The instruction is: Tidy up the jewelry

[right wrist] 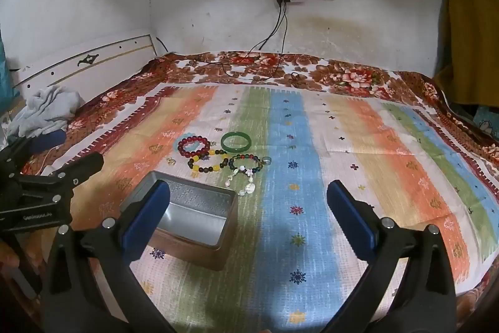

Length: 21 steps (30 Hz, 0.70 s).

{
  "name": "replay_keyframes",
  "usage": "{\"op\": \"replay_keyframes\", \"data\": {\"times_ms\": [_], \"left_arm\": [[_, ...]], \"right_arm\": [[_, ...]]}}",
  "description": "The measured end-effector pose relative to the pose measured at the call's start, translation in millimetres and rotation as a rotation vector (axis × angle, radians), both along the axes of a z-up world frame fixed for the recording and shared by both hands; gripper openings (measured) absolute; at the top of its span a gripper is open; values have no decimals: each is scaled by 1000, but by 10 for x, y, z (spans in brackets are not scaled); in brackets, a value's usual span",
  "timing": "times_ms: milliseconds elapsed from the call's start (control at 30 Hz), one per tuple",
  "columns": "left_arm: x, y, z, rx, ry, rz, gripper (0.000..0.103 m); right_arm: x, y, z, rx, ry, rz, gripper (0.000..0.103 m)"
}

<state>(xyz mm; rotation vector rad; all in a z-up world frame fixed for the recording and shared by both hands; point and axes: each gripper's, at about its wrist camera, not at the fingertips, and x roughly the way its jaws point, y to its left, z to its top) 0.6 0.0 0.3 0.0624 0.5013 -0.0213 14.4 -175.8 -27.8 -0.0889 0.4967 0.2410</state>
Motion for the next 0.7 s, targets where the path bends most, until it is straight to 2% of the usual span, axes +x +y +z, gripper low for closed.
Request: {"op": "replay_keyframes", "data": {"times_ms": [133,167,300,467,700], "left_arm": [[-10,82,-9,-62,29,6,98],[67,73,6,-59,63,8,98],[75,127,-2,-65,50,-7,98],[62,104,-47,-40,16,8,98],[68,82,-42,-15,25,12,98]], "right_arm": [[9,-5,-4,3,4,0,99],[12,-8,-5,3,5,-1,99],[8,-3,-8,2,5,2,99],[0,-22,23,1,6,1,99],[13,14,-38,0,9,-2,99]]}}
